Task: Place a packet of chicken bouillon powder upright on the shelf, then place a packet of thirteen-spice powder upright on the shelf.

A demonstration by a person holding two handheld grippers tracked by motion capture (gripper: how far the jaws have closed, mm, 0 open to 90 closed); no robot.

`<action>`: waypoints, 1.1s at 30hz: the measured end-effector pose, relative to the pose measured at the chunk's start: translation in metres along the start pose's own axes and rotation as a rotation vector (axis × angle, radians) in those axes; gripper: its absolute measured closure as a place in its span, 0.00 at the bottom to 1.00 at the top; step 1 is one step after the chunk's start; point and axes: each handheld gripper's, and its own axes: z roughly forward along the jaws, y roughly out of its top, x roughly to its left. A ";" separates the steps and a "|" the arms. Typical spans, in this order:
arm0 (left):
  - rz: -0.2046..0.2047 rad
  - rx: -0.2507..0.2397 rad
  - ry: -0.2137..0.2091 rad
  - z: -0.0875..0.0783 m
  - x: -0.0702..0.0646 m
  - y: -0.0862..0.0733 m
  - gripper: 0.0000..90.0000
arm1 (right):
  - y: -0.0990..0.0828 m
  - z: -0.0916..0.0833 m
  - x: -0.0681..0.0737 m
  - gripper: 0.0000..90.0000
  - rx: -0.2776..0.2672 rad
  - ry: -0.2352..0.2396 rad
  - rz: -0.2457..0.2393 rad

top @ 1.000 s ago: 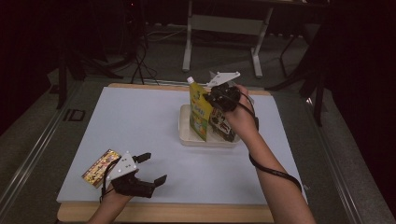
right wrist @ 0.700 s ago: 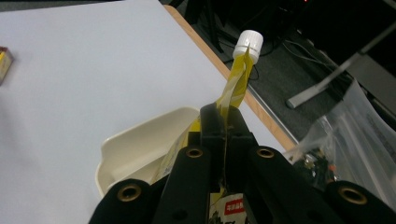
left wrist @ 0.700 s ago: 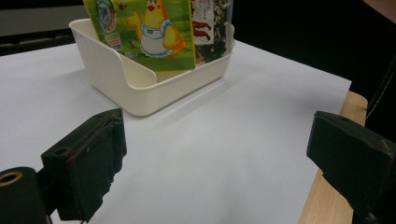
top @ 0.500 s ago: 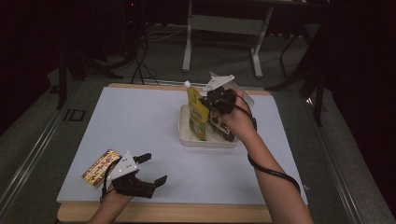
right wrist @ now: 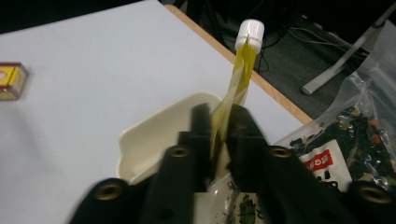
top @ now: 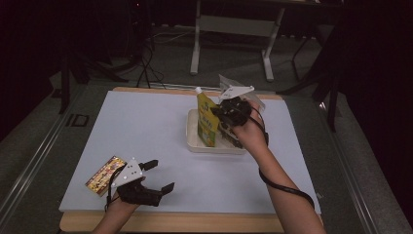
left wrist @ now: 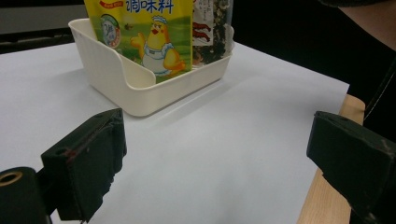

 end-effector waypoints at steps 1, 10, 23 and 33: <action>0.002 0.000 0.001 0.000 0.000 0.000 0.06 | 0.000 -0.002 0.000 0.81 -0.012 0.000 0.019; 0.024 -0.001 -0.005 -0.001 -0.001 0.002 0.06 | -0.001 -0.027 0.002 0.50 -0.102 0.015 0.093; 0.012 0.077 -0.068 -0.004 -0.005 0.014 0.03 | -0.030 -0.076 0.018 0.15 -0.271 0.099 0.162; 0.041 0.095 -0.052 -0.017 -0.001 0.027 0.03 | -0.060 -0.110 0.036 0.19 -0.326 0.134 0.117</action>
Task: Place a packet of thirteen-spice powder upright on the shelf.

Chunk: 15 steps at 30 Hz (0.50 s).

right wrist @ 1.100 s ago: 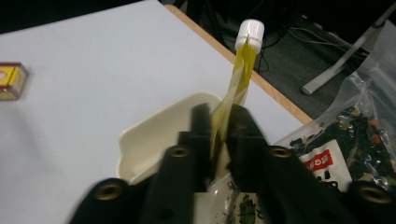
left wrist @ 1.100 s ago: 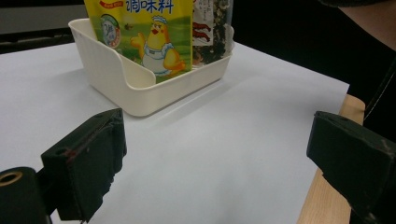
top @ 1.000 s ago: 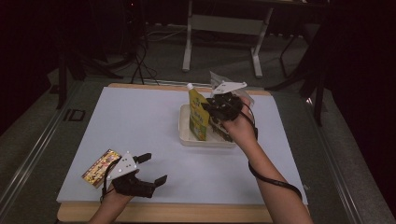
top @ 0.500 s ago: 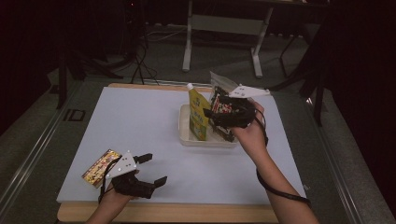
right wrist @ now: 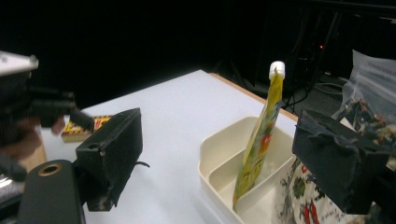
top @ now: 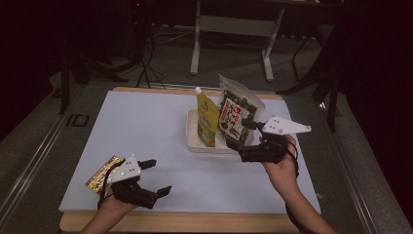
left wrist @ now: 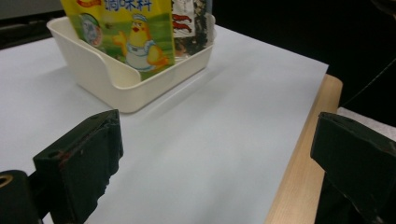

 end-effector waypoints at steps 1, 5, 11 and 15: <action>0.002 0.001 0.002 -0.002 0.001 0.001 0.03 | -0.003 -0.002 0.001 0.19 0.003 0.010 -0.002; 0.009 0.009 0.042 -0.013 0.006 0.004 0.03 | -0.015 -0.008 0.007 0.19 0.003 0.031 -0.004; 0.014 0.032 0.091 -0.027 0.014 0.004 0.04 | -0.030 -0.017 0.012 0.19 -0.020 0.051 0.008; 0.016 0.054 0.114 -0.033 0.019 0.001 0.04 | -0.036 -0.022 0.014 0.17 -0.028 0.044 0.008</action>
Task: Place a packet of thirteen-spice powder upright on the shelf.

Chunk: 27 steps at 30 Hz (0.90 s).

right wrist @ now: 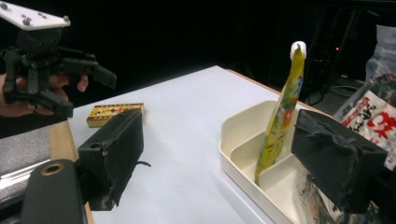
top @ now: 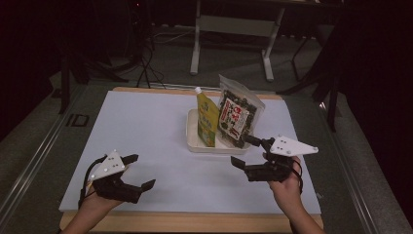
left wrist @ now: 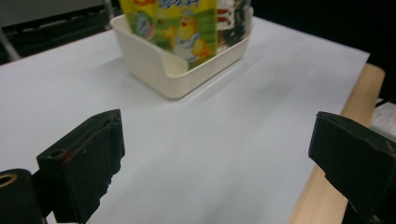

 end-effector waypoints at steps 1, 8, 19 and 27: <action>-0.005 0.004 0.011 -0.001 0.002 -0.002 0.04 | -0.003 -0.003 0.002 0.15 -0.010 -0.014 -0.007; -0.043 0.044 0.054 -0.012 0.020 -0.017 0.04 | -0.011 -0.013 0.009 0.14 0.016 -0.017 -0.052; -0.093 0.187 0.146 -0.022 0.048 -0.042 0.04 | -0.028 -0.016 0.018 0.11 0.048 0.007 -0.014; -0.134 0.295 0.215 -0.016 0.071 -0.059 0.05 | -0.030 -0.011 0.025 0.12 0.047 0.027 -0.031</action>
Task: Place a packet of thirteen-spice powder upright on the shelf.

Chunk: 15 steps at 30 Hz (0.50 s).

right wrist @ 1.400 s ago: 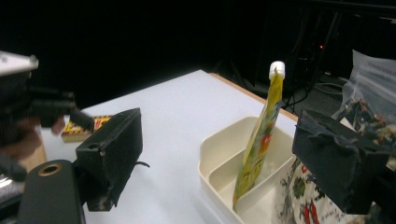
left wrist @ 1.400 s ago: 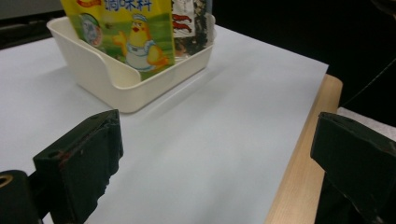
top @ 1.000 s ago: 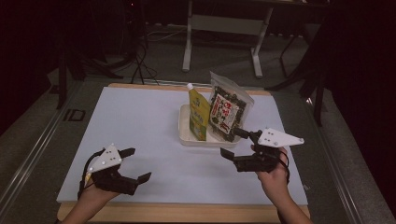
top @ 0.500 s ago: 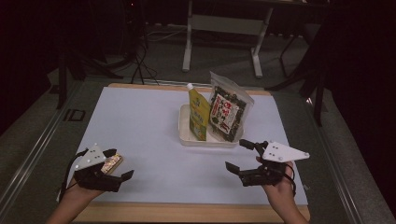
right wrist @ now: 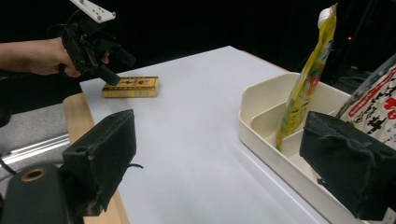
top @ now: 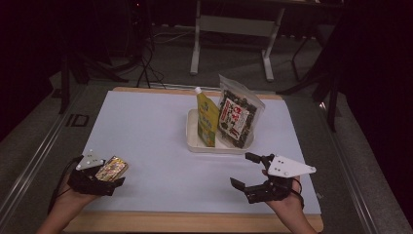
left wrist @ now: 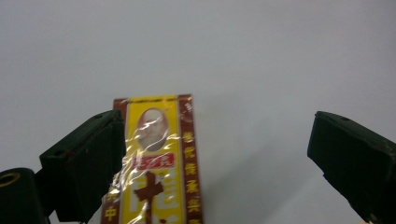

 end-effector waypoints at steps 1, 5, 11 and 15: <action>-0.006 0.007 0.003 0.002 0.003 -0.001 0.05 | 0.000 0.000 0.000 0.12 0.000 0.008 0.000; -0.021 0.048 0.024 0.009 0.016 -0.003 0.06 | 0.000 0.001 0.001 0.12 -0.001 0.010 0.000; -0.016 0.118 0.020 0.019 0.023 -0.005 0.08 | -0.001 0.001 0.000 0.12 0.003 0.002 0.008; -0.014 0.139 0.023 0.021 0.026 -0.005 0.12 | -0.002 0.001 -0.001 0.12 0.008 -0.001 0.012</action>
